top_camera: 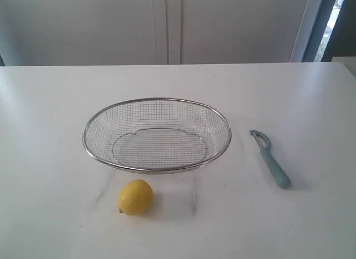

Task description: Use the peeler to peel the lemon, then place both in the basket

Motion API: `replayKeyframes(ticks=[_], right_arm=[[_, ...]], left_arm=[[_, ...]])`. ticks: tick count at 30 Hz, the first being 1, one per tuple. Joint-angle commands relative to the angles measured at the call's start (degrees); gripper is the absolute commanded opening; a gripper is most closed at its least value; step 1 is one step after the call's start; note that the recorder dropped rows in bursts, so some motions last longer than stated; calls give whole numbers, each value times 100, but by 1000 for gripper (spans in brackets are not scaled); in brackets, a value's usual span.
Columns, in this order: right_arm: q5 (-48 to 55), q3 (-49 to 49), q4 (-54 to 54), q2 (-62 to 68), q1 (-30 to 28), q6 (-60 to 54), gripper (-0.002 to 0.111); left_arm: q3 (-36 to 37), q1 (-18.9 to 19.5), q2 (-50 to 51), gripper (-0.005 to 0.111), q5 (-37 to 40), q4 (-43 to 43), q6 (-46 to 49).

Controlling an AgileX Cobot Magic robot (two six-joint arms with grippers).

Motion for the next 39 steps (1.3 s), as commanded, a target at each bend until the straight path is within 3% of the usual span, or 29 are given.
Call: replayKeyframes(ticks=[1, 15, 18, 27, 39], right_arm=[[-71, 3, -2, -24, 8, 8, 0], [-105, 3, -14, -24, 8, 8, 0], [-495, 3, -14, -24, 8, 8, 0], [-2952, 3, -14, -24, 8, 0, 0], [-3064, 3, -14, -24, 8, 0, 0]], left_arm=[[28, 9, -16, 1, 5, -42, -7], [28, 9, -16, 1, 5, -42, -7], [28, 9, -16, 1, 5, -42, -7], [28, 9, -16, 1, 5, -42, -7], [28, 9, -16, 1, 5, -42, -7]])
